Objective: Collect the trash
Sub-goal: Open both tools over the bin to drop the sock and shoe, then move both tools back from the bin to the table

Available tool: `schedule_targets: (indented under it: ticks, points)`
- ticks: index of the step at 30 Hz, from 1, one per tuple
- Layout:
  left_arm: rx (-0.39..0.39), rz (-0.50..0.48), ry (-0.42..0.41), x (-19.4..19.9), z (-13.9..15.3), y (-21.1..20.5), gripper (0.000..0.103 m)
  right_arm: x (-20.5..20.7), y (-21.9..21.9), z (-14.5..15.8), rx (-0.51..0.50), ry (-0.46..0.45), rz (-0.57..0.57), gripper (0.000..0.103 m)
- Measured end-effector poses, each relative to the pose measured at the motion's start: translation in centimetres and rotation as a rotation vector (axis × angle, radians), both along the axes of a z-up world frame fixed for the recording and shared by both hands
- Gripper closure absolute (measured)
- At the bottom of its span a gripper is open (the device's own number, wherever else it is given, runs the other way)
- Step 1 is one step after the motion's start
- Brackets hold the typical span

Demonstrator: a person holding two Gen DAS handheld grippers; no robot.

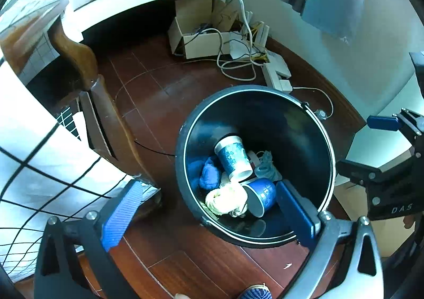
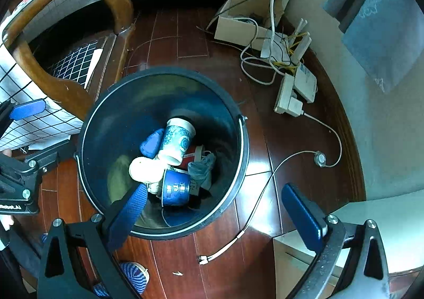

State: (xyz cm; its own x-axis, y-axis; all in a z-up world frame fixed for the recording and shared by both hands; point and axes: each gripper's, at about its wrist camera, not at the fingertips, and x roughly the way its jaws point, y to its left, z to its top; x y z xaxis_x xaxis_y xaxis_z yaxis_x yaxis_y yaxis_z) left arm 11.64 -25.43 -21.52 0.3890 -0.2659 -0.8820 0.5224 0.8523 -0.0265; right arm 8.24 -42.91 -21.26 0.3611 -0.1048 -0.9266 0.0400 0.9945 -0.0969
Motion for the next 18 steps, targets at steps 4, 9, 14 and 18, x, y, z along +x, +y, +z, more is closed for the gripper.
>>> schedule_targets:
  ticks: [4,9,14,18]
  points:
    - [0.012,0.011,-0.013,-0.3,0.5,0.1,0.002,-0.2,0.6,0.6,-0.012,-0.010,0.009,0.001]
    - [0.021,0.033,-0.034,-0.6,1.6,1.0,0.002,-0.6,1.0,1.7,-0.004,-0.046,-0.003,0.001]
    - [0.016,0.032,-0.051,-1.4,2.9,1.3,0.002,-1.4,1.7,2.7,0.004,-0.079,-0.011,0.001]
    - [0.008,0.035,-0.070,-2.3,4.1,1.8,0.002,-2.3,2.3,3.7,0.015,-0.108,-0.022,0.001]
